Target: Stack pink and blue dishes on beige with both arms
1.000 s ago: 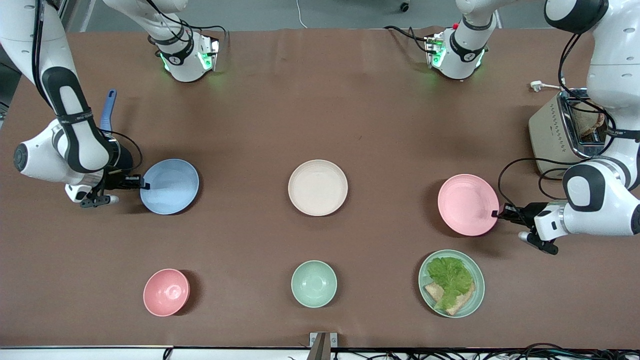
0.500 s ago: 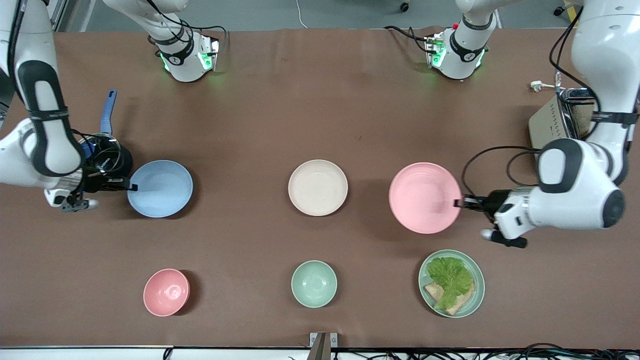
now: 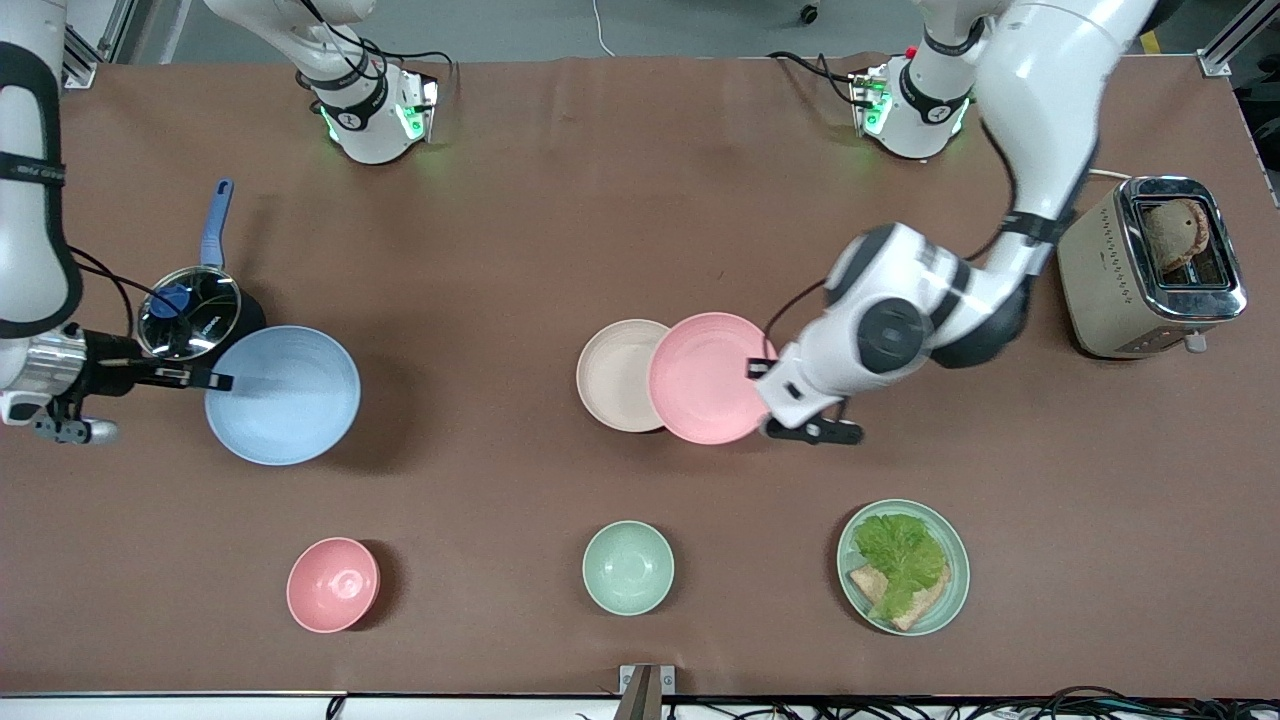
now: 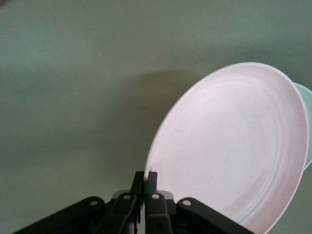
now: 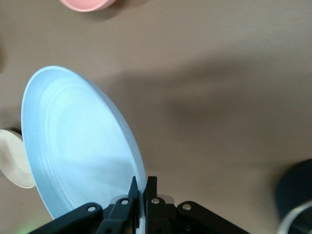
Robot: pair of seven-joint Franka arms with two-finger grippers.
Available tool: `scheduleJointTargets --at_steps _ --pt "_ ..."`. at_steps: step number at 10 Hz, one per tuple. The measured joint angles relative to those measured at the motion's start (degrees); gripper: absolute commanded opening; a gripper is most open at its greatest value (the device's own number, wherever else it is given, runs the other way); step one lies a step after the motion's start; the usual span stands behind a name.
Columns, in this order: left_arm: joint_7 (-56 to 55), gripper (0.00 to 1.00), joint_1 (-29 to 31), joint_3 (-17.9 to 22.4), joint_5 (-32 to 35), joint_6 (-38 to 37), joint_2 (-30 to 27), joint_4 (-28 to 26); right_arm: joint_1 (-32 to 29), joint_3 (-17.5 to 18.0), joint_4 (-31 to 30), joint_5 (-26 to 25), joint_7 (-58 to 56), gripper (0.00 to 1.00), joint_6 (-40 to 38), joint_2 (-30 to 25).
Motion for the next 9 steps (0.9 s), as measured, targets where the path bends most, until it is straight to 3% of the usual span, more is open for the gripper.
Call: scheduleJointTargets --at_steps 4,5,6,7,9 --pt "-7.9 0.03 -6.1 0.2 6.0 8.1 5.4 -1.0 1.2 16.4 -0.7 -5.7 23.0 0.01 7.5 -0.1" --pt "-9.1 0.14 -6.8 0.2 6.1 9.0 6.3 -1.0 1.5 20.0 -1.3 -6.0 27.1 0.01 8.8 -0.1" --pt "-9.8 0.64 -7.3 0.2 6.1 9.4 6.7 -1.0 1.7 23.0 -2.5 -6.1 30.2 0.01 10.4 -0.1" --pt "-10.0 1.00 -7.4 0.2 6.1 9.8 6.7 -0.9 1.8 25.9 -4.0 -6.1 33.2 0.01 12.8 -0.1" --pt "-10.9 1.00 -7.0 0.3 6.1 10.7 6.5 -0.1 2.0 31.4 -7.2 -6.1 38.7 0.01 18.5 -0.1"
